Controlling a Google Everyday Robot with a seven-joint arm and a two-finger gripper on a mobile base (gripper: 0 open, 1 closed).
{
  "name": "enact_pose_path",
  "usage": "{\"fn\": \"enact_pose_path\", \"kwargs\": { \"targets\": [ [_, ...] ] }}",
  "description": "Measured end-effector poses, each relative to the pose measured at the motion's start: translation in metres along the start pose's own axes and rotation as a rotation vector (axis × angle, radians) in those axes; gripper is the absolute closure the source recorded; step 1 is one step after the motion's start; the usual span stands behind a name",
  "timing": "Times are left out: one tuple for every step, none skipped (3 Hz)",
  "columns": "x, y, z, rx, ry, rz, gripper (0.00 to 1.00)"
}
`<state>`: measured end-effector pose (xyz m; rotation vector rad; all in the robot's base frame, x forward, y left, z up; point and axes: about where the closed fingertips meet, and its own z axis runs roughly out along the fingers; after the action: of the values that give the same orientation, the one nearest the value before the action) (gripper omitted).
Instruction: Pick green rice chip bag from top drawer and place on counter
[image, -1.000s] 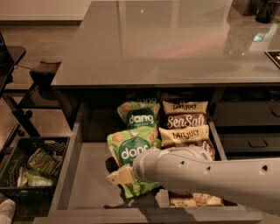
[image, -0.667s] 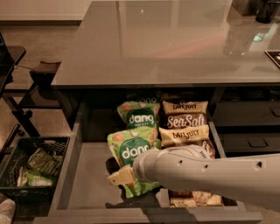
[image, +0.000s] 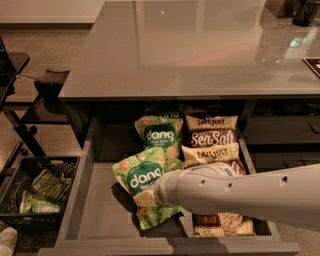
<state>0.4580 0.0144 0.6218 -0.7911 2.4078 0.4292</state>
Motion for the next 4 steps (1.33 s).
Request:
{"fn": "enact_pose_path", "kwargs": {
  "targets": [
    [0.0,0.0,0.0,0.0,0.0,0.0,0.69],
    [0.0,0.0,0.0,0.0,0.0,0.0,0.93],
    [-0.007,0.015,-0.004,-0.031,0.004,-0.026,1.0],
    [-0.022,0.046,-0.008,-0.132,0.019,-0.026,1.0]
  ]
}}
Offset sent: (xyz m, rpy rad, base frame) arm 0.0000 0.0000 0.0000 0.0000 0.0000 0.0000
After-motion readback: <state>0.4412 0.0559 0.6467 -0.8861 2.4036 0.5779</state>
